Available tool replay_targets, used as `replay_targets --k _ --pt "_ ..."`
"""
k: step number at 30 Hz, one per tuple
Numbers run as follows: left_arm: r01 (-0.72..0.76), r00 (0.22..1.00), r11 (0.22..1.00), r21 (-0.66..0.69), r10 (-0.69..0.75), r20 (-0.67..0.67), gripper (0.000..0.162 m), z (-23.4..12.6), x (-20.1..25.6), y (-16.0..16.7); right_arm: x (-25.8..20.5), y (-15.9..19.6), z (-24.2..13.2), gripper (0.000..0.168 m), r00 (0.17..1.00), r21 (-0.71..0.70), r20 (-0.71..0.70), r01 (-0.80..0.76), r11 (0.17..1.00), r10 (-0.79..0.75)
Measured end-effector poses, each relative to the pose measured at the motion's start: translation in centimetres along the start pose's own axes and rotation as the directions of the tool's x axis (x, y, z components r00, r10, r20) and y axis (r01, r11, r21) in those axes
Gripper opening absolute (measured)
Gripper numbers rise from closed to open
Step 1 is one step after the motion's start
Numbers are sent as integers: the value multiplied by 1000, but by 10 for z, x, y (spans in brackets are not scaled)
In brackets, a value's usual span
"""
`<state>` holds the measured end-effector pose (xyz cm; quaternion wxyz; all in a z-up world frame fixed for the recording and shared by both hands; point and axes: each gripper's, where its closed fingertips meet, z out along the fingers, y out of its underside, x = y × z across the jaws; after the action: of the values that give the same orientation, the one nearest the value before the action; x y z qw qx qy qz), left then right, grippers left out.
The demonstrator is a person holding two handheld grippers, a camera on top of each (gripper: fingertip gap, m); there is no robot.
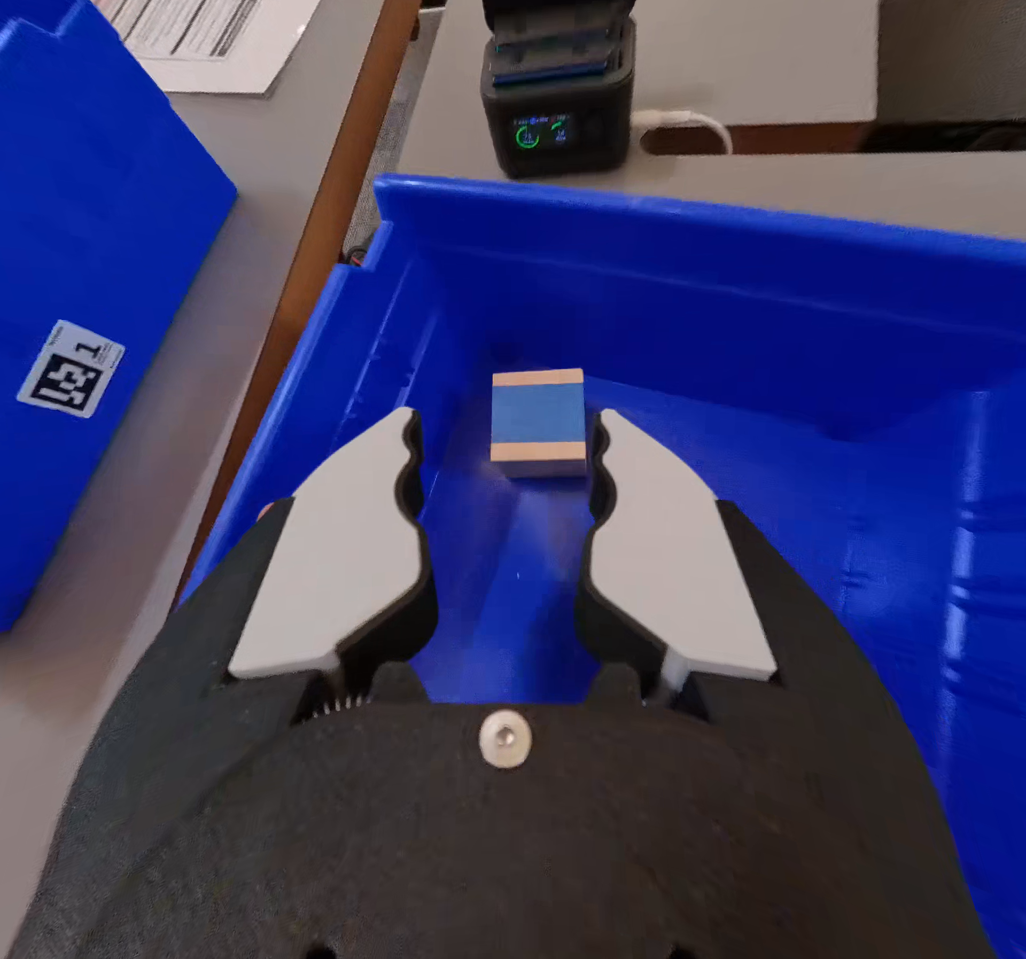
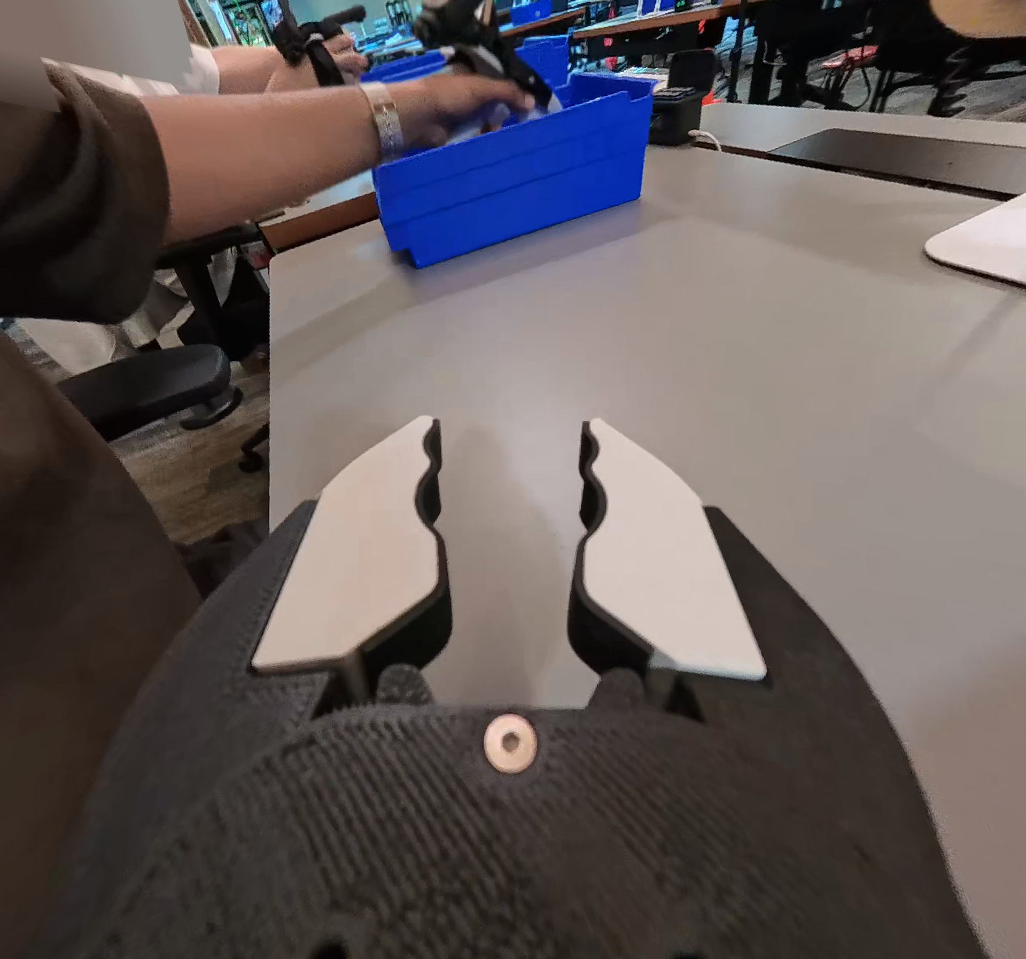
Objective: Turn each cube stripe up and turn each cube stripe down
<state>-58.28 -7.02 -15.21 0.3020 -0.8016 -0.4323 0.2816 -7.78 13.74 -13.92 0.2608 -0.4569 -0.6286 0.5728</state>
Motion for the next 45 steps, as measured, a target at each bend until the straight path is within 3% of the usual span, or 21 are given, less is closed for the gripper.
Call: replay_targets --k 5,10,14,17,19,22,26,33,38,45 --pt "8 999 998 -63 -10 -39 62 30 11 10 9 -1 -5 48 999 15 -26 -35 999 36" --pt "0 1000 995 -100 -1 -11 54 36 6 14 12 -2 -9 47 999 23 -38 -37 999 38" --pt "3 1000 996 -87 -4 -5 15 28 6 10 8 -5 -13 47 999 32 -36 -25 999 26" --pt "-11 1000 997 -74 12 10 0 18 6 7 5 -9 -16 47 999 43 -31 -13 999 15" --pt "-25 1000 997 -77 25 6 6 13 8 7 3 -11 -18 47 1000 50 -30 -7 999 8" --pt "-31 999 996 -87 30 -13 36 12 10 10 0 -14 -22 47 999 65 -32 -2 998 4" --pt "-20 997 991 -131 9 -78 56 23 16 23 0 -14 -25 46 999 66 -49 13 998 -10" --pt "-109 993 984 -143 114 29 44 32 -2 23 3 -13 -20 45 998 57 -67 14 998 -10" --pt "-110 993 986 -124 115 36 56 30 -7 24 3 -7 -17 45 998 40 -62 7 999 -4" --pt "-87 996 989 -116 90 18 58 36 -6 24 5 -3 -14 45 998 24 -66 8 1000 -6"
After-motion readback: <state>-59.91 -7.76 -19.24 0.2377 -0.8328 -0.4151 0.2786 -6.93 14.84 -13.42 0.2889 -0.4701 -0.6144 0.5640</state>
